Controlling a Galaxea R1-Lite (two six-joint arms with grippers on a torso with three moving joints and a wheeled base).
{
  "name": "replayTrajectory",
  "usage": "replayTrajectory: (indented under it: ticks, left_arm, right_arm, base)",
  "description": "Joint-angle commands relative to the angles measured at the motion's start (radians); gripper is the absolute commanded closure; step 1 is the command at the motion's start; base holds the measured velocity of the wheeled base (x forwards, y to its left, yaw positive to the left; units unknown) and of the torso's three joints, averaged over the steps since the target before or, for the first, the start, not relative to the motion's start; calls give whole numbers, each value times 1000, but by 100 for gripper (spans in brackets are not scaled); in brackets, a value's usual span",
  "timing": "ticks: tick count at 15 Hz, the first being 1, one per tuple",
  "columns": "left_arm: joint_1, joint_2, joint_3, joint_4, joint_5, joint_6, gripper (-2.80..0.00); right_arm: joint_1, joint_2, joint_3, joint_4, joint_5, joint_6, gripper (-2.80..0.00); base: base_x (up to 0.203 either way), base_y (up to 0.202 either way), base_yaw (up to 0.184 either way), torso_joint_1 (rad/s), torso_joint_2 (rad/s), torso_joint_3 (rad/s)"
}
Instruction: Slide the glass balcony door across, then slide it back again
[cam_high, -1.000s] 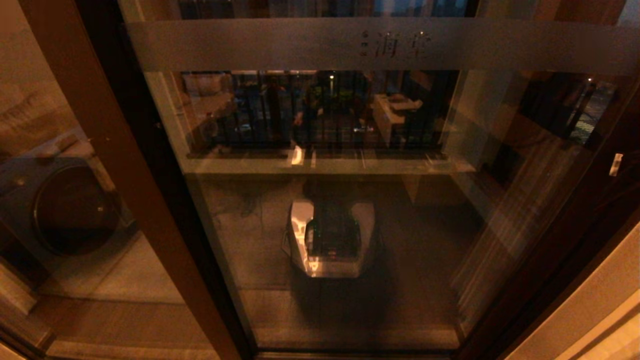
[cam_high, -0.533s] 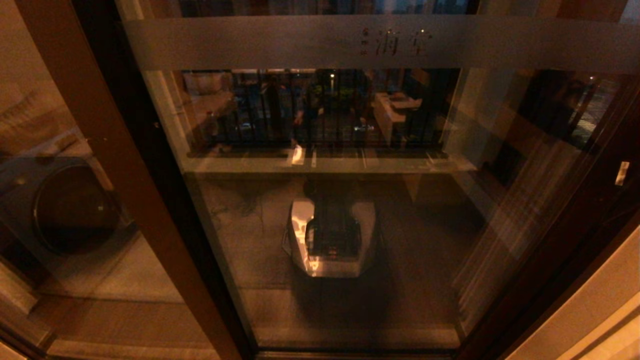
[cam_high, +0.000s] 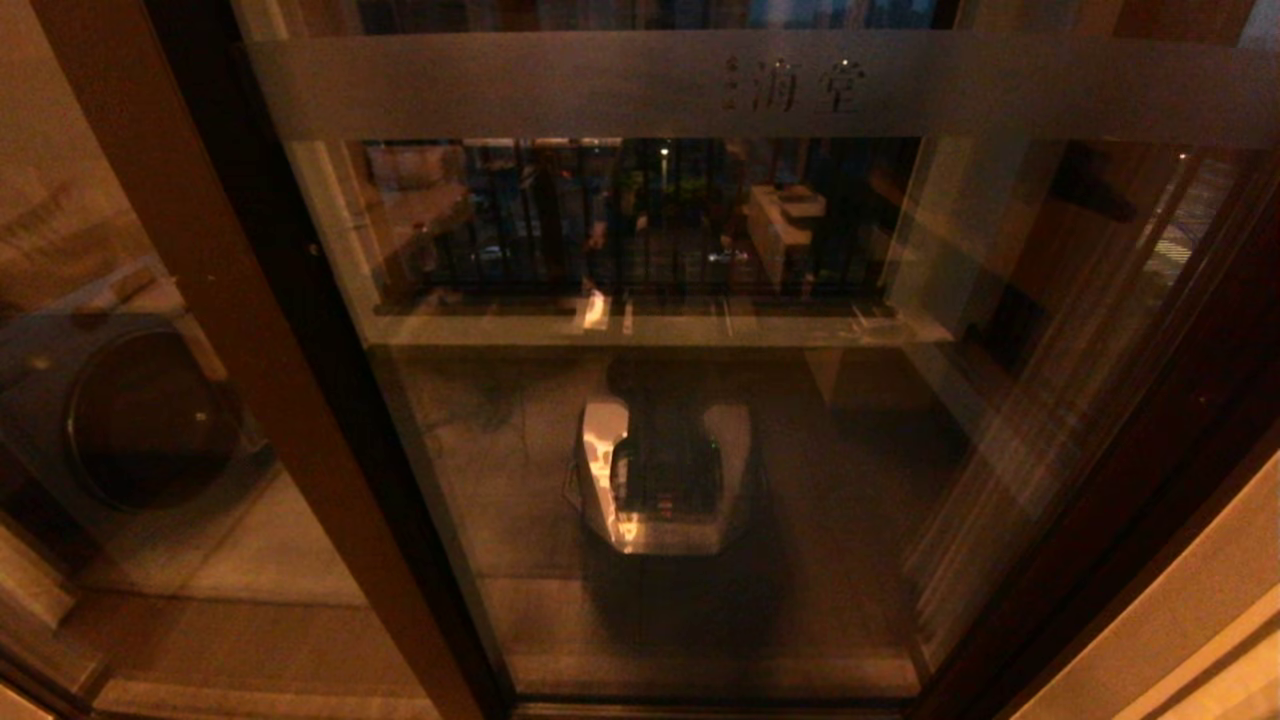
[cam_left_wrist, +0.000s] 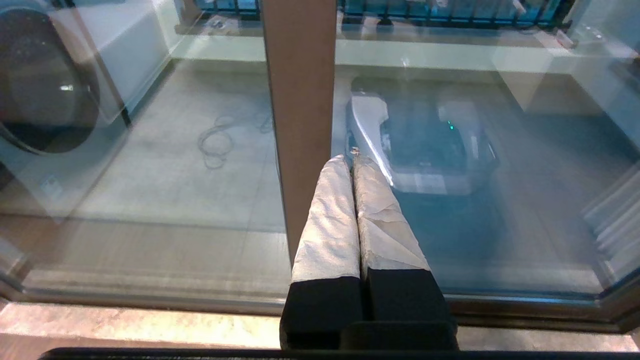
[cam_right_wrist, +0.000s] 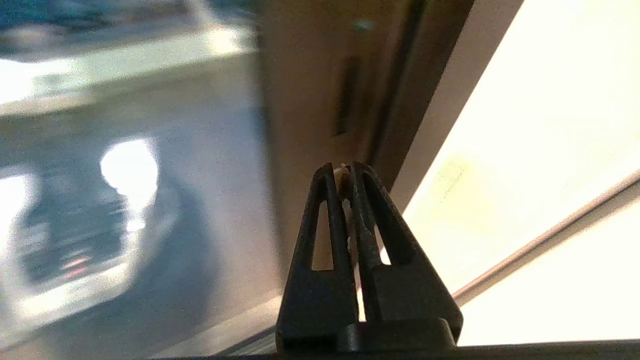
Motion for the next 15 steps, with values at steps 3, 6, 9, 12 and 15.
replayTrajectory:
  ticks: [3,6,9,12,15]
  left_arm:
    - [0,1,0,0,0,0,0]
    - [0,1,0,0,0,0,0]
    - [0,1,0,0,1,0,0]
    - [0,1,0,0,1,0,0]
    - [0,1,0,0,1,0,0]
  right_arm:
    - [-62,-366,13,256,483,36,0]
    - [-89,-541,-96,509,684,47,0]
    - [-6,-648,-271,850,855,51,0]
    - [250,-705,-380,1123,885,66,0]
    - [329,-879,-406,1261,837,76,0]
  base:
    - [0,0,0,0,0,0]
    - [0,0,0,0,0,0]
    - [0,0,0,0,0,0]
    - [0,0,0,0,0,0]
    - [0,0,0,0,0,0]
